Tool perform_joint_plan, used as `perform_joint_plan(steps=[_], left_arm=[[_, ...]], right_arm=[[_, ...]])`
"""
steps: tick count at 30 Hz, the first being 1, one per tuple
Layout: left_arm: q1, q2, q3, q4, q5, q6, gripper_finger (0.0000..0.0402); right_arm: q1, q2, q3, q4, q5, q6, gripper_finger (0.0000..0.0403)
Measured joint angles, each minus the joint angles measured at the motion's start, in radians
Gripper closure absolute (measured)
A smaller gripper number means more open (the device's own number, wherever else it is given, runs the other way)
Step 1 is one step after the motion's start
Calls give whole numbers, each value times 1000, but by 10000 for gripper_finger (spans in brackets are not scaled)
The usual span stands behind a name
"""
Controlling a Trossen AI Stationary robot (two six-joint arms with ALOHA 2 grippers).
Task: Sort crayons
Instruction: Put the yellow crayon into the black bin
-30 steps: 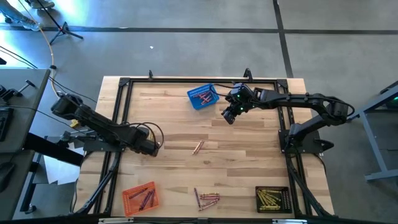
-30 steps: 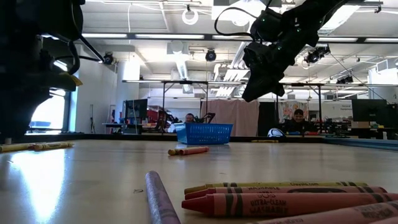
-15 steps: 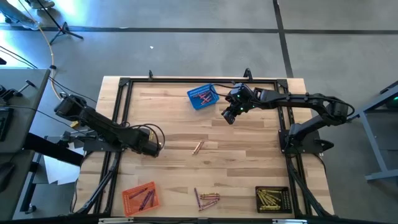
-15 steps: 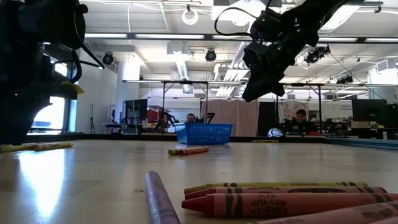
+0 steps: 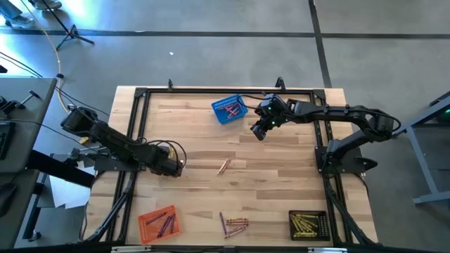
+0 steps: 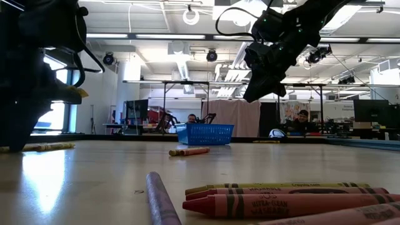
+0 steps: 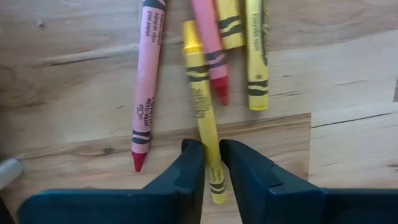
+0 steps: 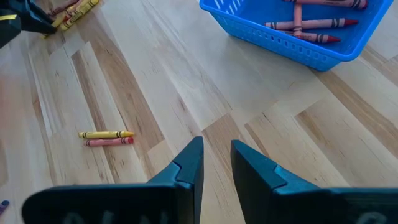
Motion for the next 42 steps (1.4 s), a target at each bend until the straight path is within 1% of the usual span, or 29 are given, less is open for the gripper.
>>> perform_joint_plan(steps=[3, 5, 11, 17, 20, 25, 28, 32, 34, 36, 40, 42], left_arm=[[1, -9, 0, -12, 10, -7, 382], [1, -24, -1, -12, 13, -20, 394], [-2, -89, 12, -14, 24, -32, 398], [-1, -166, 98, -74, -71, -12, 398], [-1, -201, 160, -80, -183, 34, 400], [-1, -236, 274, -44, -491, 186, 400], [-1, -244, 320, -17, -664, 289, 400], [0, -249, 340, 32, -834, 336, 400], [2, -249, 340, 75, -895, 355, 400], [16, -249, 340, 135, -926, 391, 400], [62, -249, 340, 291, -932, 532, 400], [87, -249, 340, 386, -913, 626, 400]], right_arm=[[0, 0, 0, -1, 0, 0, 336], [0, 0, 0, -1, 0, 0, 336], [0, 0, 0, -6, 0, 1, 336], [0, 0, 0, -6, 0, 20, 336], [0, 0, 0, -5, -4, 63, 336], [18, 0, 0, 30, -27, 183, 336], [59, 0, 0, 124, -24, 231, 336], [117, 0, 0, 333, 5, 272, 333], [142, 0, 0, 430, 25, 273, 327], [163, 0, 0, 507, 50, 273, 315], [192, 0, 0, 606, 87, 273, 281], [200, 0, 0, 643, 101, 277, 264]])
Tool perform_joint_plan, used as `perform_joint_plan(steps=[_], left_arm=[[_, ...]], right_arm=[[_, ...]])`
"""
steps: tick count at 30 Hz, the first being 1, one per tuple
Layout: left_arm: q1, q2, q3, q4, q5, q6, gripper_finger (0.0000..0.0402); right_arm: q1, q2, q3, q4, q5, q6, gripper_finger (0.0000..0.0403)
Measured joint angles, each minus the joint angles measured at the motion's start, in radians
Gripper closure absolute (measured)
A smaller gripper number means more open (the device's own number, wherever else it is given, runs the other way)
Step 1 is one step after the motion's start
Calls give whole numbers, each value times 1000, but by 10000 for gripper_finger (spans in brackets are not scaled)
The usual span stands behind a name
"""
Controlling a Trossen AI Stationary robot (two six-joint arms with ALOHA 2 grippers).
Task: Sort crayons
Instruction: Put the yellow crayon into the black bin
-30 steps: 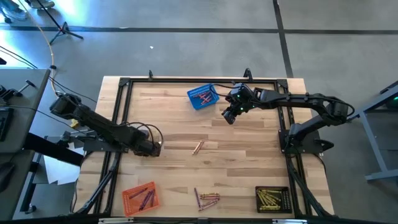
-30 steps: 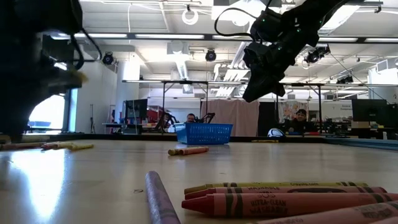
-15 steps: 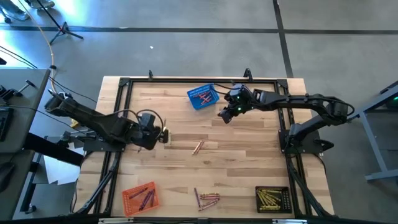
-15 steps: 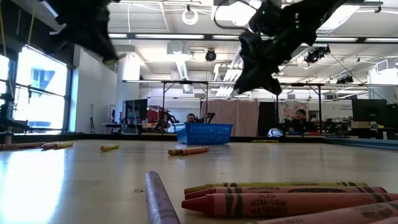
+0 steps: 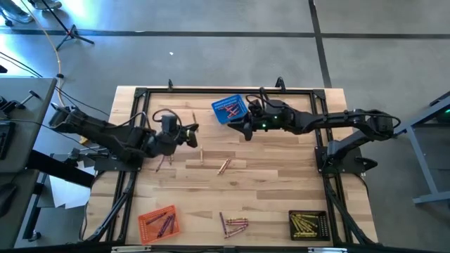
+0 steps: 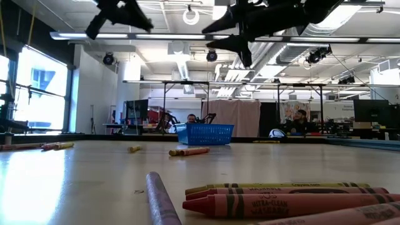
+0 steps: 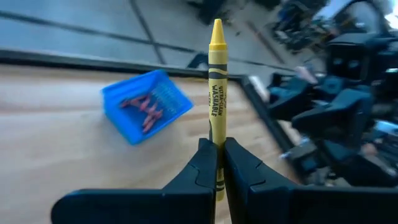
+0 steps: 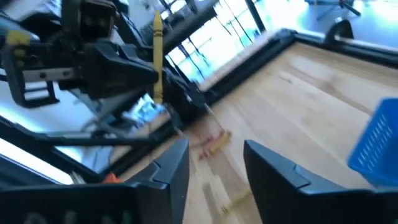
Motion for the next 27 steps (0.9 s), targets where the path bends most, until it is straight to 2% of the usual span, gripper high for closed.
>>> perform_joint_plan(steps=[4, 9, 12, 17, 22, 27], left_arm=[[39, 0, 0, 159, 54, 154, 400], [61, 0, 0, 249, 82, 208, 401], [78, 11, 2, 272, 116, 214, 401], [105, 51, 2, 348, 140, 208, 401], [134, 120, 1, 475, 197, 204, 401], [143, 153, 2, 487, 287, 147, 401]], right_arm=[[14, 0, 0, 53, 31, 92, 242], [67, 0, 0, 53, 131, 126, 238], [102, 0, 0, 54, 186, 111, 237], [123, 0, 38, 53, 202, 152, 237], [128, 0, 84, -47, 204, 169, 237], [127, 0, 104, -112, 207, 170, 237]])
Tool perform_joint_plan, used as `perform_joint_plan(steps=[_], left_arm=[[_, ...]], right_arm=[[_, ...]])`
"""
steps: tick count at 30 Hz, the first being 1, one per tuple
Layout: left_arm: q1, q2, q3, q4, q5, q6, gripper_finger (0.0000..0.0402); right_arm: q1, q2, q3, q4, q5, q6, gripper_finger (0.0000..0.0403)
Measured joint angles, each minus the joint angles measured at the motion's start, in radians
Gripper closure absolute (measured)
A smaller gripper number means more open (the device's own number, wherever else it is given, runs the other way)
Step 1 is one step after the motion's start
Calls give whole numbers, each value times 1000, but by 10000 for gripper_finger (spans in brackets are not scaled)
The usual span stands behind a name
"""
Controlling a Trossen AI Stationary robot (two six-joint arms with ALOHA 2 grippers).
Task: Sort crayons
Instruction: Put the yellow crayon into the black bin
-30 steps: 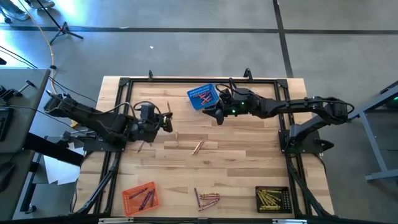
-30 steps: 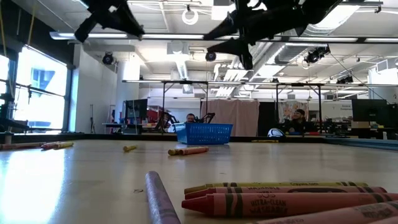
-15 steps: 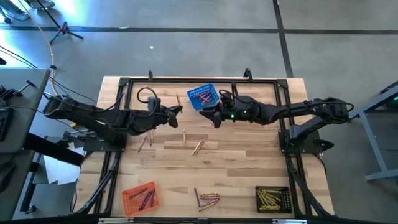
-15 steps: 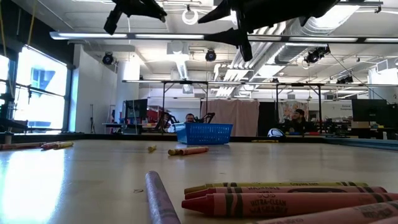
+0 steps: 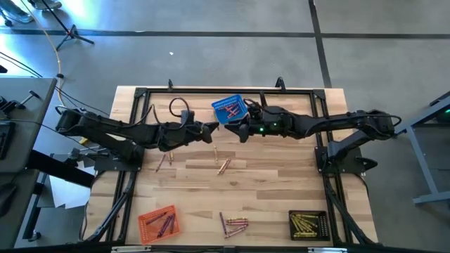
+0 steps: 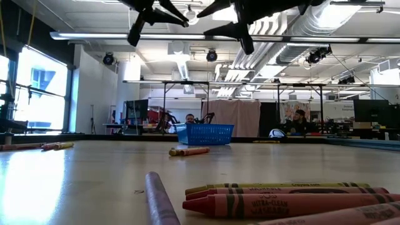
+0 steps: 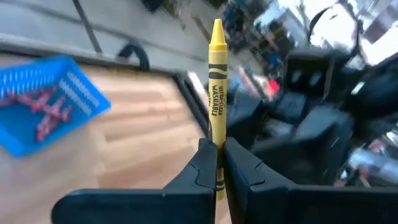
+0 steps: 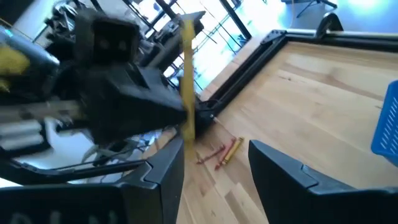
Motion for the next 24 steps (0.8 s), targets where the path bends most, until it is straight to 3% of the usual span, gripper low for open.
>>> perform_joint_plan(steps=[9, 24], left_arm=[[0, 89, 0, 10, 125, -100, 401], [16, 176, 102, 4, 140, -2, 401]], right_arm=[[-9, 0, 4, -1, 1, -1, 237], [-6, 0, 3, -22, -15, -10, 241]])
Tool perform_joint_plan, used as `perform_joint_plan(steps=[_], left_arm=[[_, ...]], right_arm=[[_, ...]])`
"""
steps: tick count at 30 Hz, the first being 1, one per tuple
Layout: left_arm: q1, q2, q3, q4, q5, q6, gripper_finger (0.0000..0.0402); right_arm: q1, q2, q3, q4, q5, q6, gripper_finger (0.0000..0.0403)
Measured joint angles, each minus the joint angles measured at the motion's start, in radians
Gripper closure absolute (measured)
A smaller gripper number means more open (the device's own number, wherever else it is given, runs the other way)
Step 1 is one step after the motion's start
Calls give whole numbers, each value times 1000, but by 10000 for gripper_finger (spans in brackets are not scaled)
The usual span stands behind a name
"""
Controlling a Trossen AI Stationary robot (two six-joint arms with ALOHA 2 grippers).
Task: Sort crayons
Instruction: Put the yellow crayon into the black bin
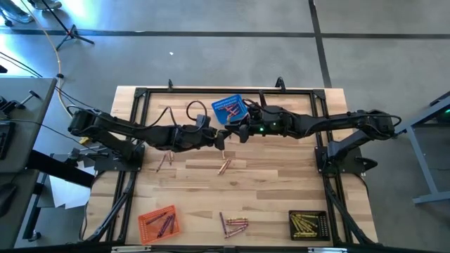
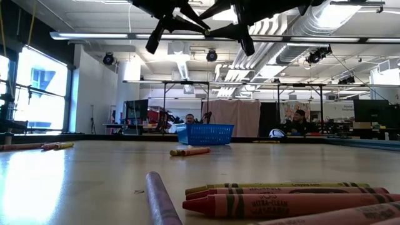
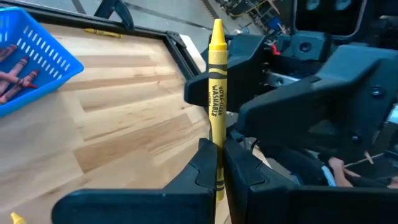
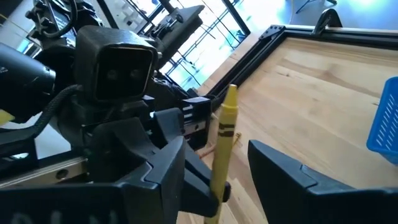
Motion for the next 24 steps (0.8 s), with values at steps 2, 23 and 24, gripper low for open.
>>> perform_joint_plan(steps=[2, 23, 24], left_arm=[[0, 1, 0, 0, 12, 1, 401], [20, 1, -1, -15, 86, 107, 296], [24, 1, -1, -21, 110, 112, 293]], right_arm=[[0, 0, 0, 0, 0, 1, 255], [-77, -56, 15, -258, -46, -29, 393], [-88, -72, 30, -333, -56, -51, 393]])
